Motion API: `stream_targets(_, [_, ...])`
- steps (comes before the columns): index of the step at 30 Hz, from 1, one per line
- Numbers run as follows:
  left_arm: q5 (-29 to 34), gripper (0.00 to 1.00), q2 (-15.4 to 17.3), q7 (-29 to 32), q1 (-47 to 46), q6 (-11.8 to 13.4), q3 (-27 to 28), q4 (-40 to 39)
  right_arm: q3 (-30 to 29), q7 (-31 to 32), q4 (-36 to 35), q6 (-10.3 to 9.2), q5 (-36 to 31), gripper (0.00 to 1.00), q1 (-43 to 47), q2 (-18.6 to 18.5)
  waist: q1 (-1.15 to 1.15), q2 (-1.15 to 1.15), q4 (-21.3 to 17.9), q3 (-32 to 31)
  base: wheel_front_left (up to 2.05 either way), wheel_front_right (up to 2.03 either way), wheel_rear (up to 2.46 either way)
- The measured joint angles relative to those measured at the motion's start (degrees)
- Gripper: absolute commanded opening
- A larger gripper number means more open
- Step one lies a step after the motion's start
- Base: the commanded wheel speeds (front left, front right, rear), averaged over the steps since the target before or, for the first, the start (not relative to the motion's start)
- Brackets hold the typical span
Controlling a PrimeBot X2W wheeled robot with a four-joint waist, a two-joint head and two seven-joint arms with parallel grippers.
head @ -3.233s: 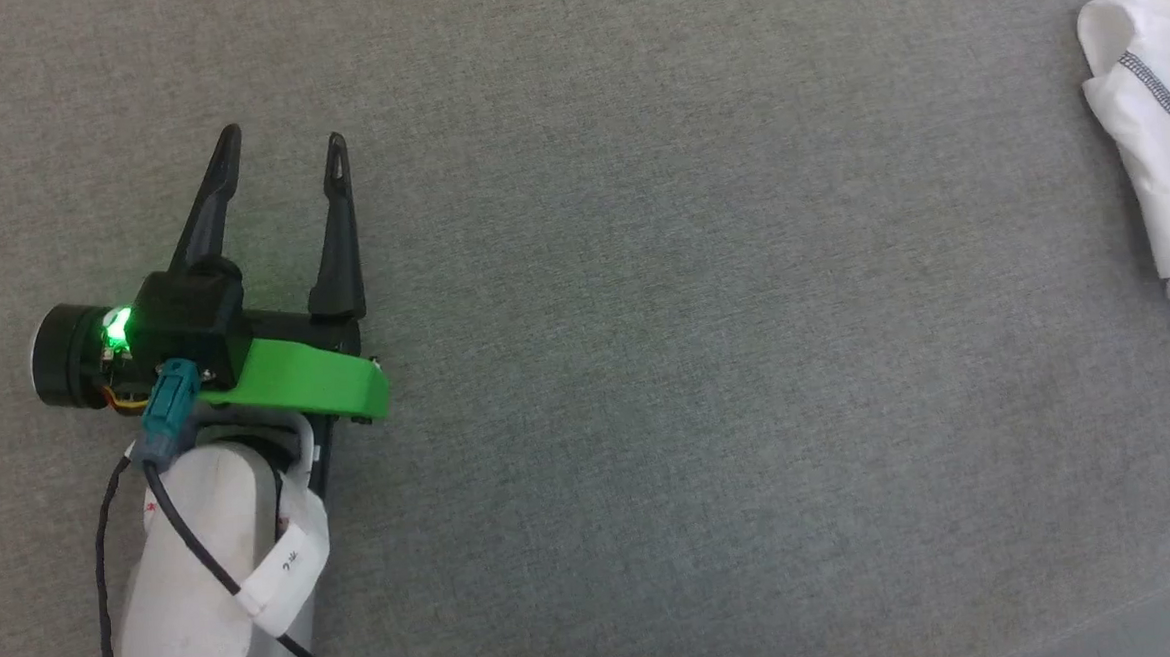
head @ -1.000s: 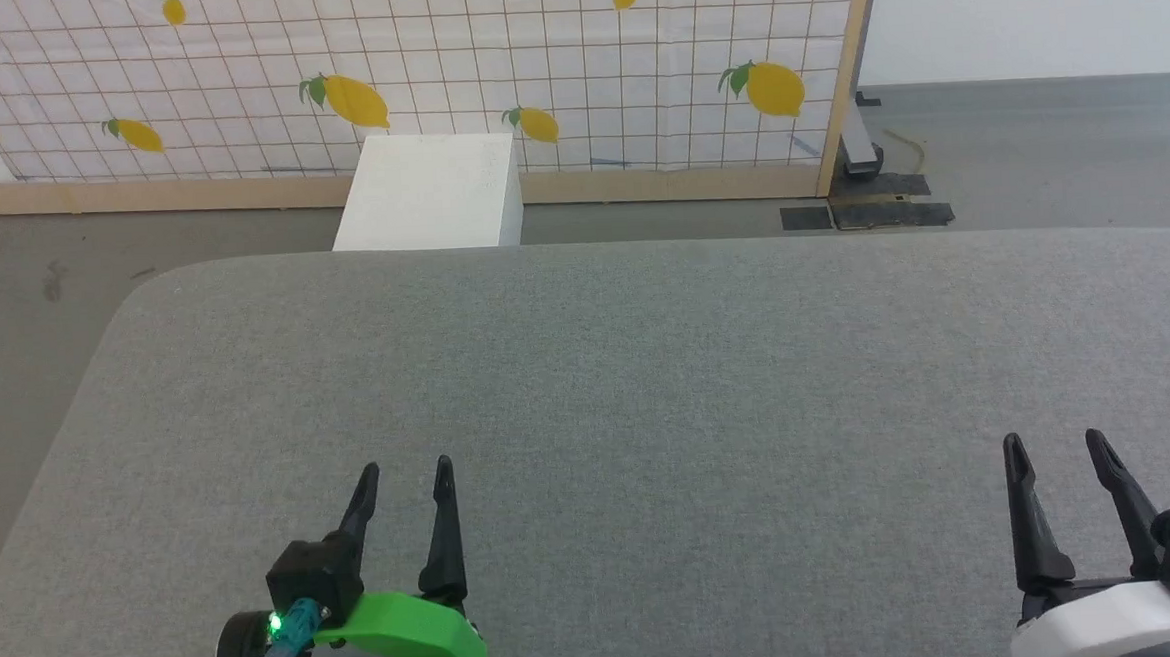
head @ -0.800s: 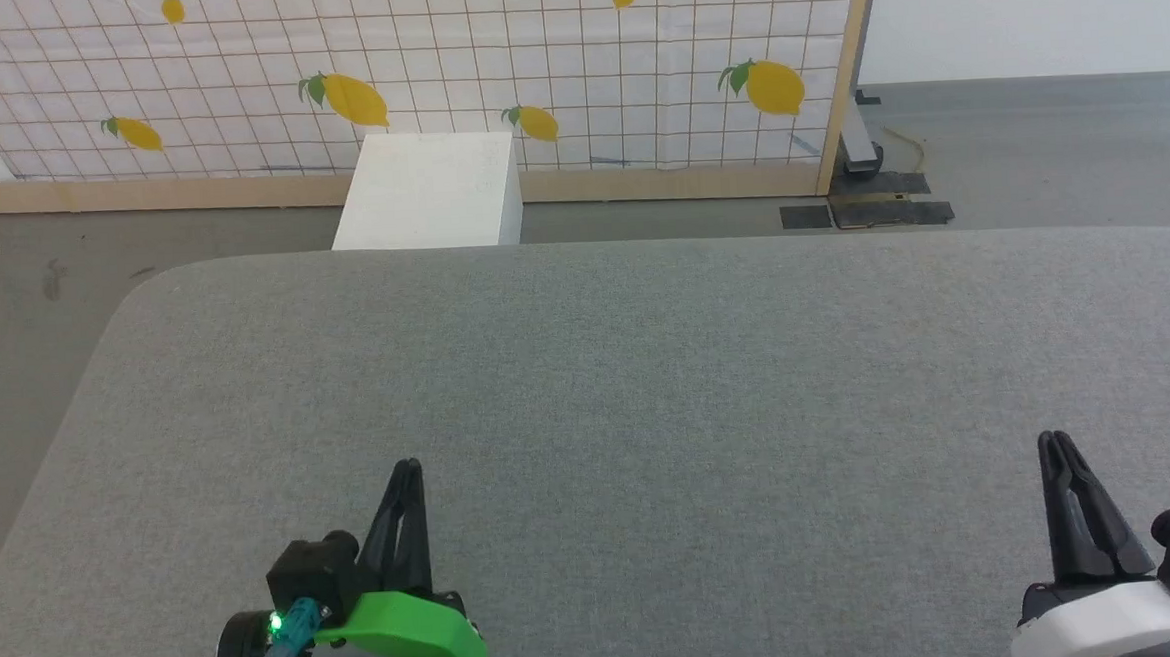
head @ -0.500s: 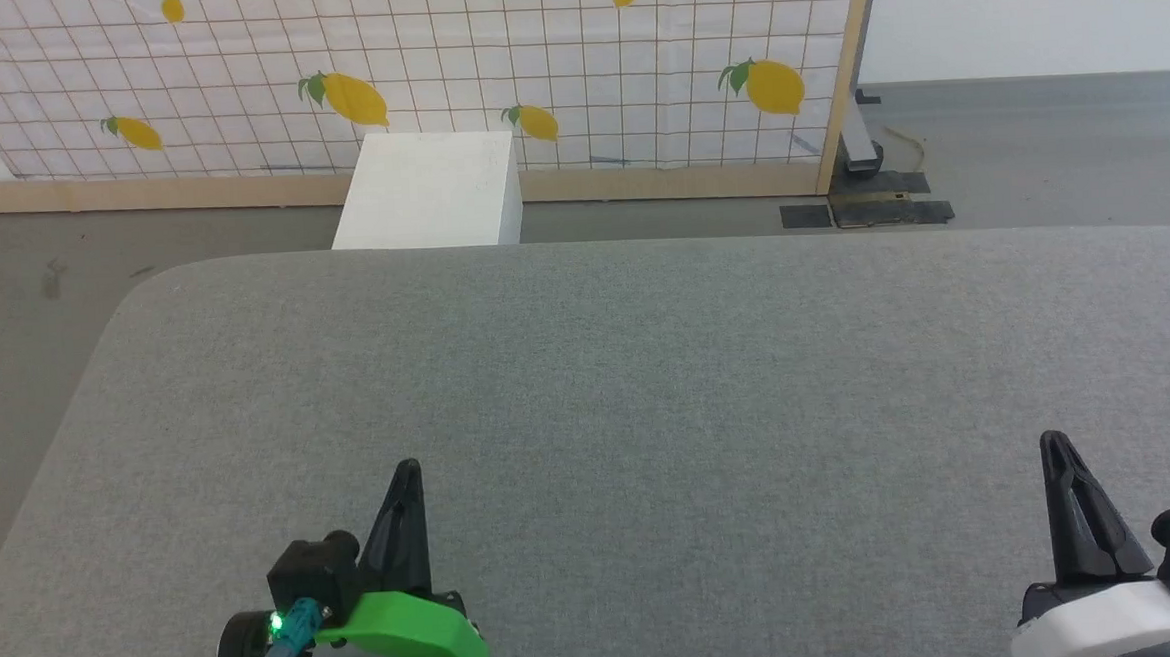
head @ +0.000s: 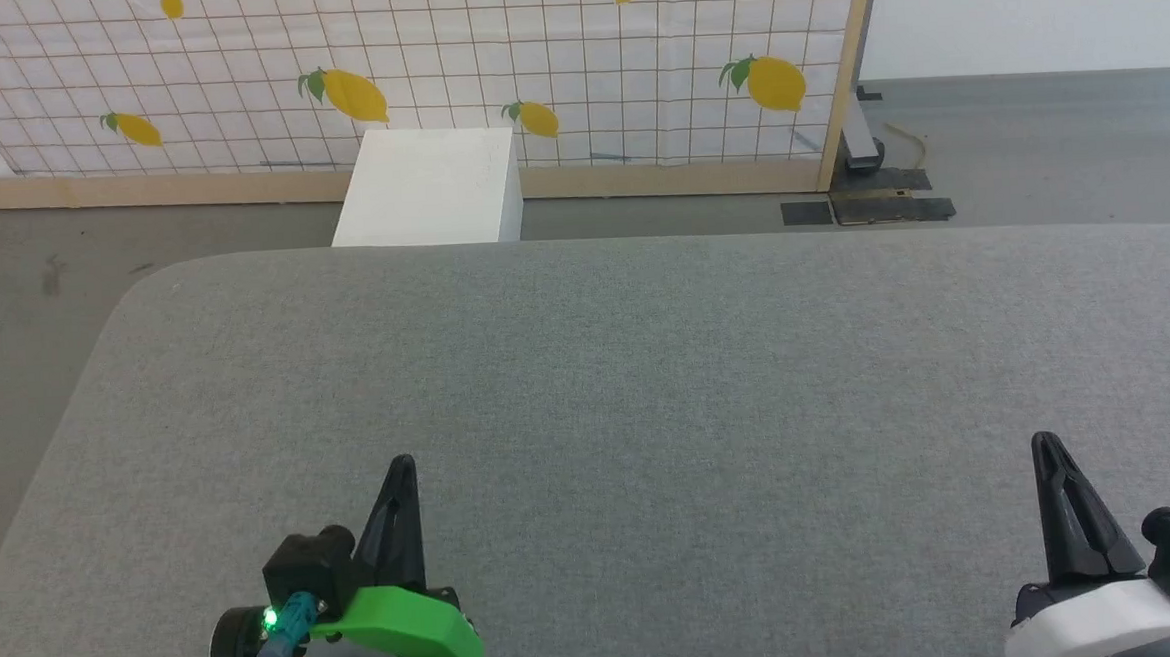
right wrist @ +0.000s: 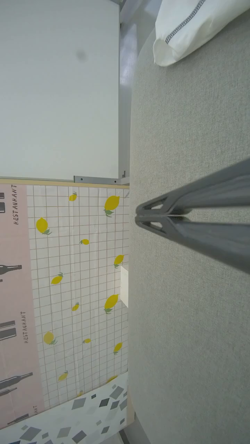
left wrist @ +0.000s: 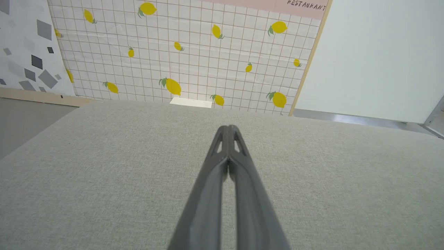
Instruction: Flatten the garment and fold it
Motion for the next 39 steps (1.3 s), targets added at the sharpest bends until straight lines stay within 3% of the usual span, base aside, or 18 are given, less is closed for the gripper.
stream_targets(39, [4.15, 0.0, 0.0, 4.52, 0.03, -0.07, 2.96, -3.69, 2.4, 3.04, 0.0, 0.0, -1.69, 0.0, -1.74, 0.0, 0.0, 0.0, 0.21, 0.76, 0.0, 0.0, 0.0])
